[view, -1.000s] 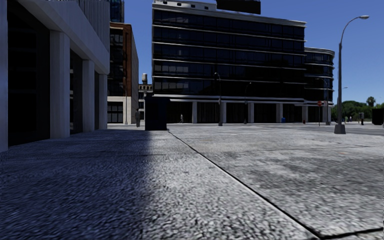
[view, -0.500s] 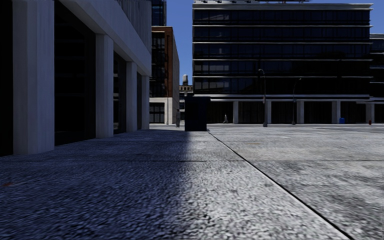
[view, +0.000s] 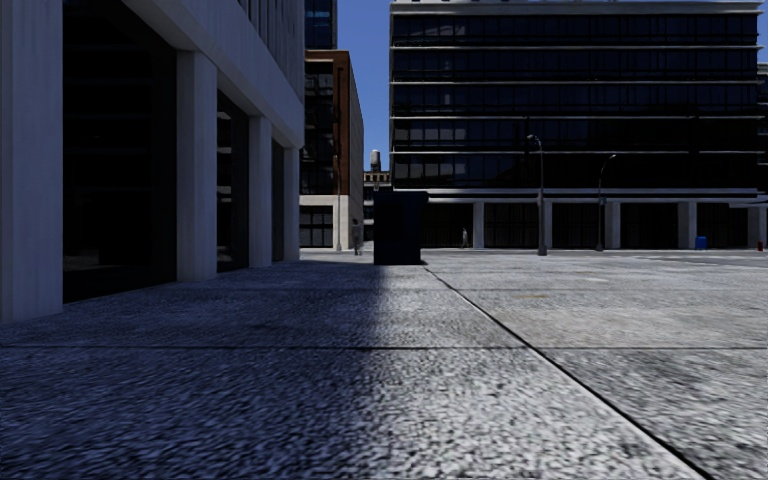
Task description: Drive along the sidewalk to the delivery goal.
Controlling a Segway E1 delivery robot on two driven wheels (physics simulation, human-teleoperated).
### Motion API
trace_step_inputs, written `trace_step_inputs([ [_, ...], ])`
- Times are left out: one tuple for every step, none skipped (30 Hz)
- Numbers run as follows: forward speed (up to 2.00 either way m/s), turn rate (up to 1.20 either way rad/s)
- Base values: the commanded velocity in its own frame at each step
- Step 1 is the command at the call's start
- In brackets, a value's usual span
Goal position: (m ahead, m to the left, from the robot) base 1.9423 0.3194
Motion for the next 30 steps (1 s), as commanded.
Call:
trace_step_inputs([
  [2.00, 0.00],
  [2.00, 0.00],
  [2.00, 0.00],
  [2.00, 0.00],
  [2.00, 0.00],
  [2.00, 0.00],
  [2.00, 0.00],
  [2.00, 0.00],
  [2.00, 0.00],
  [2.00, 0.00],
  [2.00, 0.00],
  [2.00, 0.00],
  [2.00, 0.00],
  [2.00, 0.00],
  [2.00, 0.00],
  [2.00, 0.00],
  [2.00, 0.00],
  [2.00, 0.00],
  [2.00, 0.00],
  [2.00, 0.00],
  [2.00, 0.00],
  [2.00, 0.00],
  [2.00, 0.00],
  [2.00, 0.00],
  [2.00, 0.00],
  [1.24, 0.00],
  [1.24, 0.00],
  [0.00, 0.00],
  [0.00, 0.00],
  [0.00, 0.00],
])
